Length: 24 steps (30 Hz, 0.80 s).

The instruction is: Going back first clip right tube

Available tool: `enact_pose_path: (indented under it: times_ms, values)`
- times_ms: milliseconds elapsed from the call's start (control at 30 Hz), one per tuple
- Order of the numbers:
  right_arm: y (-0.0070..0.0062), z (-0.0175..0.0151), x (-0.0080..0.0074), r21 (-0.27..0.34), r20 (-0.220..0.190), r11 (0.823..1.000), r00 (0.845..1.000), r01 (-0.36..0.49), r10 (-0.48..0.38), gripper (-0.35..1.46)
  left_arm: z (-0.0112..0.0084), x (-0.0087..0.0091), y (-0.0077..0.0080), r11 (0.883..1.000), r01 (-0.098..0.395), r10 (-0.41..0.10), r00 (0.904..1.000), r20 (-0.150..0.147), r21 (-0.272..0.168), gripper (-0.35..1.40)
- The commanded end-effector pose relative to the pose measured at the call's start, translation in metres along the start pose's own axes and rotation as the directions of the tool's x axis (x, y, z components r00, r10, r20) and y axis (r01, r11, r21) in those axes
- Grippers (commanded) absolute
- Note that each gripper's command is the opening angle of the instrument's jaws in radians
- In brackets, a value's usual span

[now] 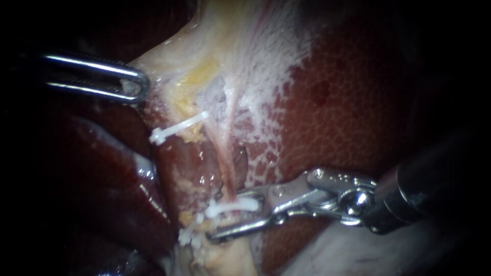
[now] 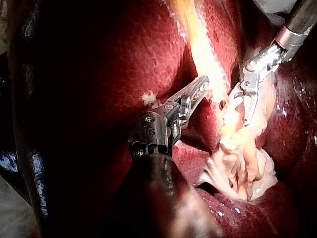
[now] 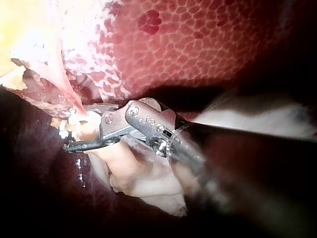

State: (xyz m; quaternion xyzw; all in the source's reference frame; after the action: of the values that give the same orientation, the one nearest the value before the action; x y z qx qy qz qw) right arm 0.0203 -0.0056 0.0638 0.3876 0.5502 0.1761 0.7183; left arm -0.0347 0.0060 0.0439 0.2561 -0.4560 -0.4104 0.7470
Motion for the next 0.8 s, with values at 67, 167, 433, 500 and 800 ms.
enact_pose_path:
  times_ms: [67, 167, 433, 500, 800]
  values:
    - [0.0000, -0.0003, 0.0006, -0.001, 0.001, 1.000, 1.000, 0.027, -0.027, 0.57, 0.0000, 0.0000, 0.0000, 1.000, 0.000, 0.000, 1.0000, 0.000, 0.000, -0.35]
    - [0.0002, -0.0008, 0.0017, 0.004, 0.002, 0.998, 0.998, 0.056, -0.056, 0.59, -0.0001, 0.0000, -0.0001, 1.000, 0.000, 0.000, 1.0000, 0.000, 0.000, -0.35]
    - [0.0002, -0.0029, 0.0034, -0.018, -0.007, 0.997, 0.997, 0.079, -0.079, 0.60, -0.0001, 0.0000, -0.0001, 1.000, 0.000, 0.000, 1.0000, 0.000, 0.000, -0.35]
    - [0.0001, -0.0032, 0.0031, -0.016, -0.006, 0.997, 0.997, 0.080, -0.080, 0.60, -0.0001, 0.0000, -0.0001, 1.000, 0.000, 0.000, 1.0000, 0.000, 0.000, -0.35]
    - [-0.0007, -0.0061, 0.0021, -0.032, -0.010, 0.995, 0.996, 0.089, -0.090, 0.60, 0.0001, 0.0007, 0.0001, 1.000, -0.004, 0.004, 1.0000, 0.001, -0.002, -0.35]
